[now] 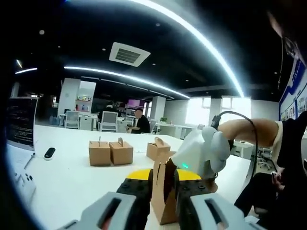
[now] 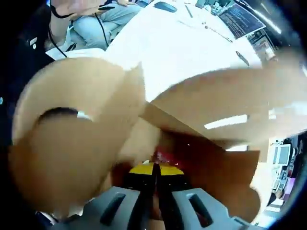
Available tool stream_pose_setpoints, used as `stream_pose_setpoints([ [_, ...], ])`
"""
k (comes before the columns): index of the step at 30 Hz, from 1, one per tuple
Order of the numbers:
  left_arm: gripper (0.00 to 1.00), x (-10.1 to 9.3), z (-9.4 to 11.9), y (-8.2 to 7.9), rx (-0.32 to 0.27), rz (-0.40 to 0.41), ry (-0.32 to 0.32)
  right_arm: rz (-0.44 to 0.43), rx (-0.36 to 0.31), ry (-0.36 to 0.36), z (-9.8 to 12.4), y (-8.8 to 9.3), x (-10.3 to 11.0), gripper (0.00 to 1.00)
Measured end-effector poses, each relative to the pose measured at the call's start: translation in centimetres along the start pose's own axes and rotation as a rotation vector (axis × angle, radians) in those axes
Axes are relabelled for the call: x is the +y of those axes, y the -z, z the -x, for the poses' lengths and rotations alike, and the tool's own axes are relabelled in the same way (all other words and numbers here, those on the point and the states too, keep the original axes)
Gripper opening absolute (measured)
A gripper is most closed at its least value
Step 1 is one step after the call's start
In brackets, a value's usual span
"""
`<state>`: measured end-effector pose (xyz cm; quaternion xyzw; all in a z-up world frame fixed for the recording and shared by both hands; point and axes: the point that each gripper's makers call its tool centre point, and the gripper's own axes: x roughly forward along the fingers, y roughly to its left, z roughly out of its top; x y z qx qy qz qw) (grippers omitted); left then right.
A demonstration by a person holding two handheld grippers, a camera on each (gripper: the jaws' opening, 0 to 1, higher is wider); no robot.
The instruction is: Pick up one paper box from the group, open the paper box, and remove the item inside
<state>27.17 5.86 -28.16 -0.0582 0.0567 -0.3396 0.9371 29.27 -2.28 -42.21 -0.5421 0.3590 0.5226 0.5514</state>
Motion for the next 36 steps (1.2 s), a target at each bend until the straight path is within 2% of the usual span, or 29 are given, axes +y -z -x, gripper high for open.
stream_pose_setpoints([
  [4,0.20,-0.2,-0.1,0.0,0.001,-0.003,0.005,0.003,0.008,0.002,0.0,0.2,-0.1,0.04],
  [7,0.20,-0.2,-0.2,0.0,0.001,-0.004,0.004,-0.078,0.000,0.002,0.5,0.4,-0.3,0.21],
  [9,0.20,-0.2,-0.2,0.0,0.001,-0.005,0.003,-0.098,0.004,0.006,1.1,0.7,-0.6,0.26],
  [12,0.20,-0.2,-0.4,0.0,-0.001,-0.008,0.001,-0.157,0.001,-0.014,1.9,0.9,-0.1,0.28],
  [15,0.20,-0.4,-0.8,0.3,0.001,-0.006,0.008,-0.226,0.042,-0.050,1.7,1.6,0.5,0.29],
  [19,0.20,-0.7,-1.2,1.1,0.012,0.010,0.024,-0.226,0.096,-0.058,0.5,2.8,0.7,0.30],
  [25,0.20,-1.1,-1.4,1.5,0.025,0.019,0.043,-0.226,0.077,-0.077,-0.8,2.6,1.2,0.31],
  [29,0.20,-1.1,-1.4,1.6,0.026,0.022,0.044,-0.190,0.040,-0.068,-1.7,2.0,-0.3,0.31],
  [36,0.20,-0.9,-1.4,1.7,0.028,0.028,0.043,-0.182,0.040,-0.049,-2.2,2.4,-0.7,0.25],
])
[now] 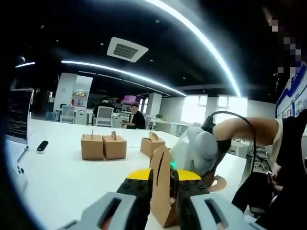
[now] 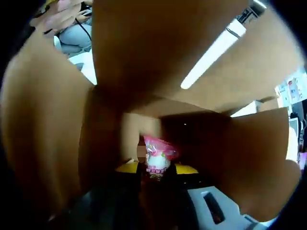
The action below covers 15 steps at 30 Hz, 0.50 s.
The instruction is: Pick up one paper box from the group, open the paper box, and remove the item inside
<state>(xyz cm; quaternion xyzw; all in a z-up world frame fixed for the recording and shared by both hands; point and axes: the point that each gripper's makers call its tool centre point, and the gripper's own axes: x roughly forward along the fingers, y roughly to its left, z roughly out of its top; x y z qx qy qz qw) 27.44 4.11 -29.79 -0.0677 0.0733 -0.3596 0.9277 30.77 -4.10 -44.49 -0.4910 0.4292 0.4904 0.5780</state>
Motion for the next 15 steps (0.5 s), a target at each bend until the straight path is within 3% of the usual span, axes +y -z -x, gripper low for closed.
stream_pose_setpoints([
  [15,0.20,-0.2,0.1,-0.2,-0.005,-0.006,-0.002,0.014,-0.050,0.019,2.5,-0.2,0.8,0.21],
])
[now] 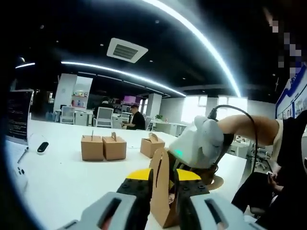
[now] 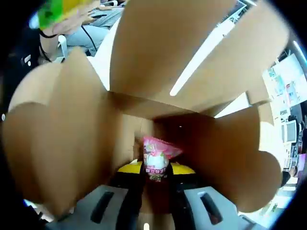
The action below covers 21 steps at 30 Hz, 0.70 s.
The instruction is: Pick up one paper box from the group, open the paper box, and remove the item inside
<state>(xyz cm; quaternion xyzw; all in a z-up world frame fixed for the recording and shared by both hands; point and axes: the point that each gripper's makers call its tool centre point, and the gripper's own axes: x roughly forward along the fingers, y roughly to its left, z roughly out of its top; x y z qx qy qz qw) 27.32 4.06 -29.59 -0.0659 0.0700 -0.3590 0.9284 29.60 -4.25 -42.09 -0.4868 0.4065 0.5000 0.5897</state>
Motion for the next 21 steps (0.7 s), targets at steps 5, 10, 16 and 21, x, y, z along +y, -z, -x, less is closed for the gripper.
stream_pose_setpoints([
  [5,0.20,0.0,0.1,-0.3,-0.004,-0.008,-0.003,-0.002,-0.027,0.011,1.6,-0.4,0.2,0.21],
  [10,0.20,-0.1,0.3,-0.6,-0.011,-0.016,-0.006,-0.005,-0.061,0.038,3.4,-1.1,-0.4,0.20],
  [16,0.20,-0.1,0.6,-0.8,-0.015,-0.020,-0.007,-0.008,-0.104,0.077,6.0,-1.9,-1.2,0.20],
  [21,0.20,-0.2,0.7,-1.0,-0.021,-0.023,-0.007,-0.019,-0.146,0.109,8.3,-1.9,-1.3,0.20],
])
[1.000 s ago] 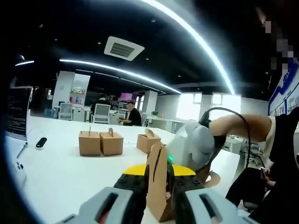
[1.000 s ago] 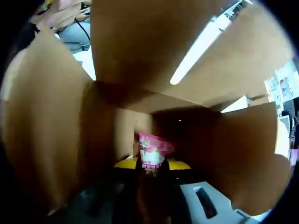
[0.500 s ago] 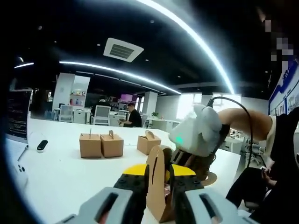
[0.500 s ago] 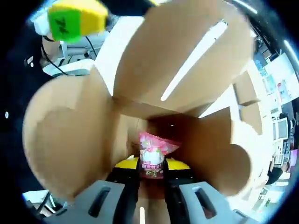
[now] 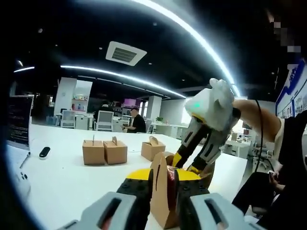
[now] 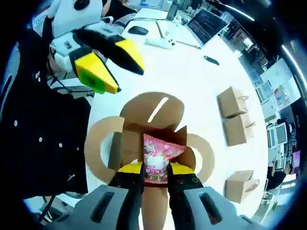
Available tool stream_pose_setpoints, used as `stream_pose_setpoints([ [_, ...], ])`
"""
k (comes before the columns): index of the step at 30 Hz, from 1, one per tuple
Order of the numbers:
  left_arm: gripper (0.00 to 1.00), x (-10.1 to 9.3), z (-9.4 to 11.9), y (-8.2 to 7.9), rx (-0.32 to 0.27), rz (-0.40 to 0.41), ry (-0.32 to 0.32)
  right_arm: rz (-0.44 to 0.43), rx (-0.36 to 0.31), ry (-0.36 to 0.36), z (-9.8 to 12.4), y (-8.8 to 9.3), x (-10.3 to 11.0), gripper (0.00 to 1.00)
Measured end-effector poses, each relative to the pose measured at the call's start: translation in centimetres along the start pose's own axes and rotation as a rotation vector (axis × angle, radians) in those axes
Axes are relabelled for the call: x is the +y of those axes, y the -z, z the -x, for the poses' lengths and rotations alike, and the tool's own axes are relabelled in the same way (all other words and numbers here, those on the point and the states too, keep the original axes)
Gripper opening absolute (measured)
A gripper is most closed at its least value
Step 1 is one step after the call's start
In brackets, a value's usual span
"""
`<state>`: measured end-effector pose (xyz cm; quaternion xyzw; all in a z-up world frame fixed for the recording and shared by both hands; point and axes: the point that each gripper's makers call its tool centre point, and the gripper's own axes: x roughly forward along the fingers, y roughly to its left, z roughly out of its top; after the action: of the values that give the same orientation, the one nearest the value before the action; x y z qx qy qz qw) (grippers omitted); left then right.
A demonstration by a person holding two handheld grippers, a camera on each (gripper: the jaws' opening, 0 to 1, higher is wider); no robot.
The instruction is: Pick up one paper box from the group, open the paper box, and remove the item inside
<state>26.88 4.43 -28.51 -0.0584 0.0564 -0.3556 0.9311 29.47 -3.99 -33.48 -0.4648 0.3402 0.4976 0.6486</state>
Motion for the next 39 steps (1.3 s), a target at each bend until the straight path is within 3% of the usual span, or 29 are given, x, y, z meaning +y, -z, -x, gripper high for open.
stream_pose_setpoints([
  [13,0.20,-0.9,0.1,-0.4,0.009,-0.026,0.013,-0.082,-0.190,0.076,6.8,0.0,-0.4,0.20],
  [19,0.22,-0.5,1.4,0.4,0.054,-0.085,0.035,-0.136,-0.238,0.128,10.3,2.7,0.2,0.20],
  [22,0.27,0.1,2.2,2.0,0.123,-0.134,0.046,-0.196,-0.264,0.143,11.1,4.7,0.4,0.20],
  [25,0.27,0.1,2.8,4.0,0.198,-0.143,0.099,-0.271,-0.294,0.162,11.4,7.1,0.7,0.20],
  [28,0.27,0.2,2.8,5.4,0.230,-0.125,0.120,-0.342,-0.334,0.177,11.2,9.1,1.2,0.20],
  [31,0.27,0.4,2.5,6.6,0.253,-0.116,0.117,-0.373,-0.331,0.165,9.5,10.9,2.6,0.20],
  [34,0.27,0.6,2.1,7.9,0.280,-0.104,0.113,-0.387,-0.263,0.140,6.1,12.5,4.0,0.20],
  [39,0.27,0.4,1.9,9.4,0.306,-0.090,0.116,-0.321,-0.125,0.088,0.2,14.0,5.6,0.20],
])
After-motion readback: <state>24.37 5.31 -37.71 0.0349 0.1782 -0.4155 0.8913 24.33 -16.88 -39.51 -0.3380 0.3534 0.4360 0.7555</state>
